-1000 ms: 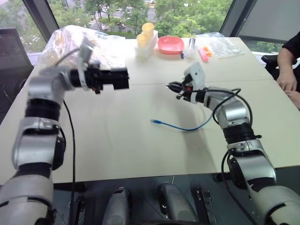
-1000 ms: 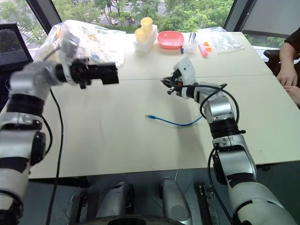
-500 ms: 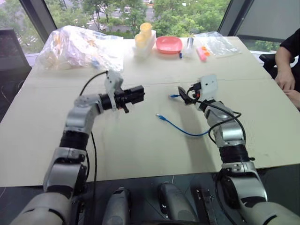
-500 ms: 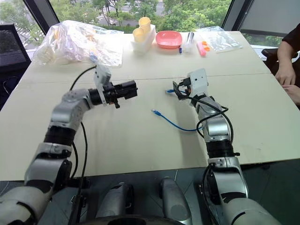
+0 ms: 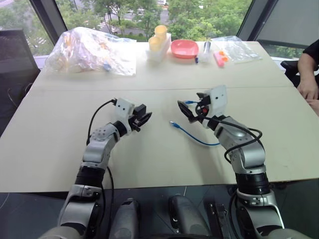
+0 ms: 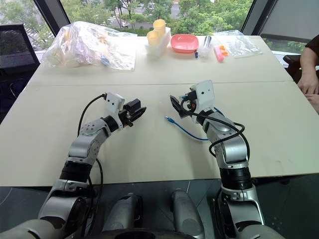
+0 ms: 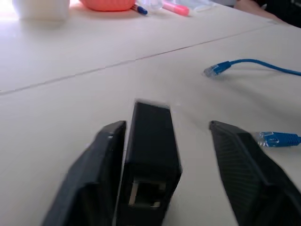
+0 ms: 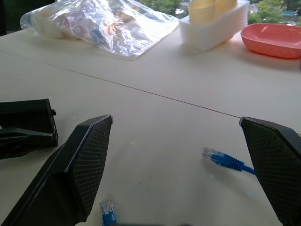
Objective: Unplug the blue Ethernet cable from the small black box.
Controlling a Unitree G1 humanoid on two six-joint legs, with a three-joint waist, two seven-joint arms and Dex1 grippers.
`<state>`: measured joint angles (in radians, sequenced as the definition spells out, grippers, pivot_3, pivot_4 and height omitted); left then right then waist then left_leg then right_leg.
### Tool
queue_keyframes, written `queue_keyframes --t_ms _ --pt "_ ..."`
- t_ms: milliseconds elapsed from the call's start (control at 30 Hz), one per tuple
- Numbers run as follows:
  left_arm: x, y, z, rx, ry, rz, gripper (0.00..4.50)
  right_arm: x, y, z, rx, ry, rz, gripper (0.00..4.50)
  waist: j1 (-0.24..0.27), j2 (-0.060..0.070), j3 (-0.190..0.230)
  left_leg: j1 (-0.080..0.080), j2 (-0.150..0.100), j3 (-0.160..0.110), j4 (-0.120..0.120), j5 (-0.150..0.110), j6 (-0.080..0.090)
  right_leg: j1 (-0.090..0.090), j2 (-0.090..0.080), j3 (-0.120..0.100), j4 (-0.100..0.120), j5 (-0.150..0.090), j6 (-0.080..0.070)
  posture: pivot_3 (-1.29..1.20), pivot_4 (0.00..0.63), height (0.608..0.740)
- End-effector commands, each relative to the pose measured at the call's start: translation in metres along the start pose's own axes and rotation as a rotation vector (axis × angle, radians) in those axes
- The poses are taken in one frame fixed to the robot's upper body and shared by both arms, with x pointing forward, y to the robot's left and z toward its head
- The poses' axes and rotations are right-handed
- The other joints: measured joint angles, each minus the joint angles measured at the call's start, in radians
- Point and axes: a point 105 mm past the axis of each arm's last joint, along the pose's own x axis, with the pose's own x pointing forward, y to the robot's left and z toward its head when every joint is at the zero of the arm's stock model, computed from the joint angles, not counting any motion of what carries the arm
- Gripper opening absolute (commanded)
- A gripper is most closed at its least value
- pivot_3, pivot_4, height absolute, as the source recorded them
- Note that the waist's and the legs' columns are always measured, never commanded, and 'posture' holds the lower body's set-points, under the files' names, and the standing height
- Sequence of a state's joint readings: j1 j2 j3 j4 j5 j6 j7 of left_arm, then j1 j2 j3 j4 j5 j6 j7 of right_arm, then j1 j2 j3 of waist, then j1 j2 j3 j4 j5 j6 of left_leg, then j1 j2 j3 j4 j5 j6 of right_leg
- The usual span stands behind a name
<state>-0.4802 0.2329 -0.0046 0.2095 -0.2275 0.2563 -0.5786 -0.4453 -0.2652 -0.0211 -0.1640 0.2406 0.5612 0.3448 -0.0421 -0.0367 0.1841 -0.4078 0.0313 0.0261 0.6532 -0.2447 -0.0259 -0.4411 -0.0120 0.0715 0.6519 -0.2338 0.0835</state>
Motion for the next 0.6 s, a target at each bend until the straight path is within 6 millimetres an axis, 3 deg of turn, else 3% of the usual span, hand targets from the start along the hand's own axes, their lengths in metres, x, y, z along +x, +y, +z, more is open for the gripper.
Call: queue_keyframes --t_ms 33,133,267,433,600 --pt "-0.001 -0.002 0.013 0.017 -0.042 0.015 4.47 -0.002 0.001 0.014 -0.021 -0.052 0.004 4.5 0.0 0.0 0.0 0.0 0.0 0.0 0.0 0.0 0.0 0.0 0.0 0.0 0.0 0.0 0.0 0.0 0.15 0.74" --pt "-0.005 0.001 0.023 0.019 -0.063 0.038 4.47 -0.005 0.0 0.012 -0.021 -0.046 0.002 4.5 -0.002 0.0 0.0 0.0 0.0 0.0 0.0 0.0 0.0 0.0 0.0 0.0 -0.001 0.0 0.0 0.0 0.15 0.74" --pt "-0.021 0.017 0.05 0.052 -0.118 0.127 4.47 -0.016 -0.004 0.014 -0.012 -0.042 0.008 4.5 -0.002 0.0 0.0 0.0 0.0 0.0 -0.001 0.0 0.0 0.0 0.0 0.0 -0.001 0.0 0.0 0.0 0.15 0.74" --pt "-0.055 0.017 0.082 -0.015 -0.154 0.112 4.47 -0.047 -0.008 0.018 0.016 -0.02 0.087 4.5 -0.002 0.0 0.0 0.0 0.001 -0.001 -0.001 0.0 0.0 0.0 0.0 0.0 -0.002 0.0 0.0 0.0 0.15 0.74" --pt "-0.09 0.016 0.075 -0.075 -0.051 0.05 4.47 -0.07 -0.011 0.016 0.076 0.024 0.132 4.5 -0.004 0.0 0.0 0.001 0.001 -0.001 -0.002 0.0 0.0 0.001 0.0 0.0 -0.003 0.0 0.0 0.0 0.15 0.74"
